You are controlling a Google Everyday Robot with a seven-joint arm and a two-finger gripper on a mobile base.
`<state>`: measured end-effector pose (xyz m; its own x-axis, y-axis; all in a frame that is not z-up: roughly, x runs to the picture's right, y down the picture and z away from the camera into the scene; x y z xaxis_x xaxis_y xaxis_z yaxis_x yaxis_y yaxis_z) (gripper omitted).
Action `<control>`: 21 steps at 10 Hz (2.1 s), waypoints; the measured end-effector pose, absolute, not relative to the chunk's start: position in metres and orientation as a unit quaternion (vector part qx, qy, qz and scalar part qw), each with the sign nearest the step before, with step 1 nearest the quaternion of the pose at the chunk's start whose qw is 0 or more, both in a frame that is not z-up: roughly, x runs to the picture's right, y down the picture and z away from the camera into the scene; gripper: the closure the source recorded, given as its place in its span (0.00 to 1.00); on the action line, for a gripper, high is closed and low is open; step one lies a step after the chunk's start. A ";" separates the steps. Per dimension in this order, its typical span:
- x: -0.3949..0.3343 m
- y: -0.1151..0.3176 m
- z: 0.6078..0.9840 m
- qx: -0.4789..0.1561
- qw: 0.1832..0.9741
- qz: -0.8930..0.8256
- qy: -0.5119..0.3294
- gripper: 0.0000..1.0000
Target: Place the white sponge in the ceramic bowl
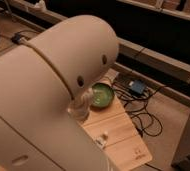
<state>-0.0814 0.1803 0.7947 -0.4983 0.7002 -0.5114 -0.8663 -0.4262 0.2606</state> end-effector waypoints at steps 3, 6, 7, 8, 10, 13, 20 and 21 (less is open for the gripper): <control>-0.103 0.179 0.797 -0.170 0.491 0.815 0.257 0.20; -0.103 0.182 0.808 -0.179 0.486 0.814 0.264 0.20; -0.101 0.182 0.811 -0.180 0.482 0.815 0.267 0.20; -0.100 0.181 0.815 -0.182 0.479 0.815 0.270 0.20; -0.097 0.179 0.819 -0.185 0.475 0.816 0.274 0.20; -0.103 0.181 0.832 -0.194 0.472 0.812 0.284 0.20; -0.146 0.187 0.864 -0.224 0.474 0.799 0.295 0.20; -0.148 0.189 0.865 -0.227 0.471 0.799 0.296 0.20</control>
